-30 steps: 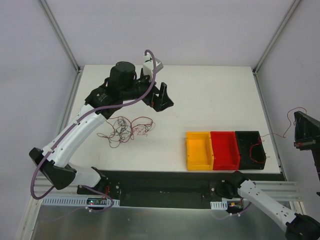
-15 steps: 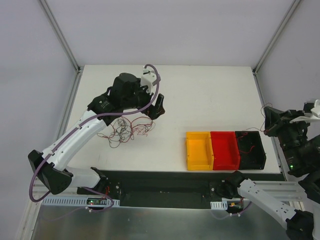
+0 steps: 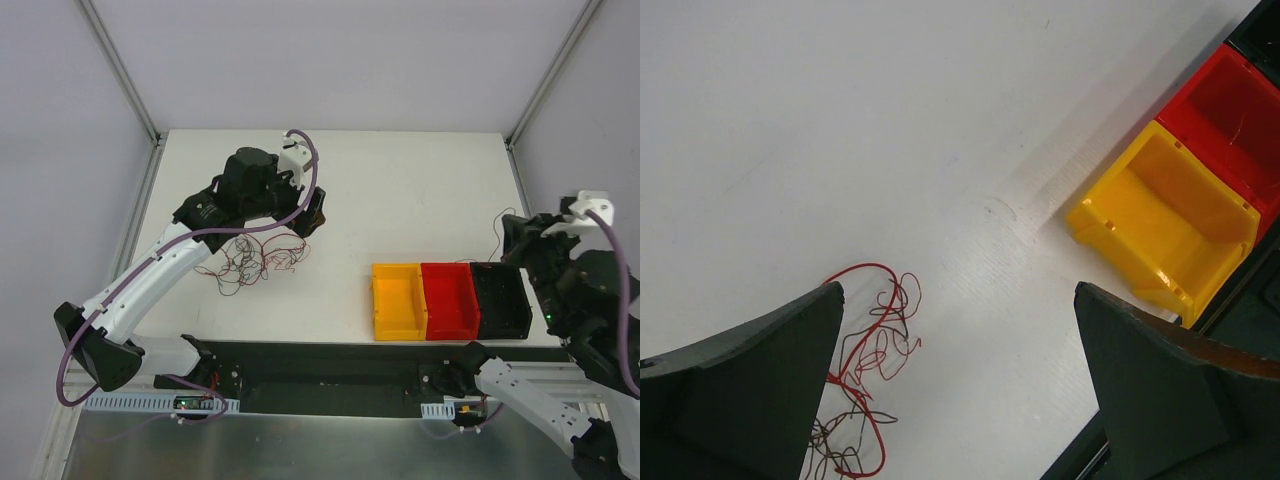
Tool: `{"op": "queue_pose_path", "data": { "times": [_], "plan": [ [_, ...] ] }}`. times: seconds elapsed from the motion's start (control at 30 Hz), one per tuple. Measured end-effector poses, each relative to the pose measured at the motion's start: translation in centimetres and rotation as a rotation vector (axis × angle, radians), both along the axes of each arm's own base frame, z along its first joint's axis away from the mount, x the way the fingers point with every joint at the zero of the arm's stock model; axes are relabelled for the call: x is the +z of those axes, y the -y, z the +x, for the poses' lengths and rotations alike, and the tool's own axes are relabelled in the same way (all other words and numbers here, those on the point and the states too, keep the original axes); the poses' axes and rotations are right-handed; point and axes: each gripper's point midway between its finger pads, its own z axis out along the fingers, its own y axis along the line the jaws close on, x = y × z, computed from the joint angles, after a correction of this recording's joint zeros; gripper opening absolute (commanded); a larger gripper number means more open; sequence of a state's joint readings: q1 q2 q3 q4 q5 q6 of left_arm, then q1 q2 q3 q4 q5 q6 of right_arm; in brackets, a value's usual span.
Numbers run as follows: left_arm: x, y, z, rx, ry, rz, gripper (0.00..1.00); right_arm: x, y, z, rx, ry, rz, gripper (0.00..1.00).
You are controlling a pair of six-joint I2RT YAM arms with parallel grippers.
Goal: Untangle the cables
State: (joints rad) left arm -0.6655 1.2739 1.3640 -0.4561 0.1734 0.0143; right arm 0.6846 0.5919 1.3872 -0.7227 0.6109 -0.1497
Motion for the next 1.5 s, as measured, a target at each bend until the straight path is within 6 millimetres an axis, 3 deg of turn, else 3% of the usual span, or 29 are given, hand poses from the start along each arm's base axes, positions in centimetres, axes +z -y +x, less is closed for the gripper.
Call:
{"op": "queue_pose_path", "data": {
  "times": [0.17, 0.37, 0.57, 0.9, 1.1, 1.23, 1.5],
  "plan": [
    [-0.1, 0.0, 0.0, 0.001, 0.001, 0.003, 0.99, -6.2, -2.4, 1.3, 0.045, -0.155, -0.052, 0.01],
    [-0.1, 0.0, 0.0, 0.001, 0.001, 0.003, 0.99, -11.4, -4.4, 2.1, 0.067, -0.277, -0.021, 0.01],
    [-0.2, -0.1, 0.1, 0.002, 0.001, 0.005, 0.99, -19.7, -6.2, 3.3, 0.014, -0.501, 0.052, 0.01],
    [-0.2, -0.1, 0.1, 0.001, 0.002, 0.006, 0.99, -30.4, -3.5, 4.0, -0.226, -0.831, 0.443, 0.01],
    [-0.2, -0.1, 0.1, 0.003, 0.0, 0.004, 0.99, -36.4, -3.0, 3.9, -0.276, -1.054, 0.505, 0.01],
    [-0.2, -0.1, 0.1, 0.009, 0.0, 0.005, 0.99, -37.9, -2.3, 3.4, -0.282, -1.095, 0.433, 0.01],
    [-0.2, -0.3, 0.4, 0.04, -0.008, -0.001, 0.99, -37.2, 2.4, 4.0, -0.421, -1.01, 0.205, 0.01]
  ]
}}
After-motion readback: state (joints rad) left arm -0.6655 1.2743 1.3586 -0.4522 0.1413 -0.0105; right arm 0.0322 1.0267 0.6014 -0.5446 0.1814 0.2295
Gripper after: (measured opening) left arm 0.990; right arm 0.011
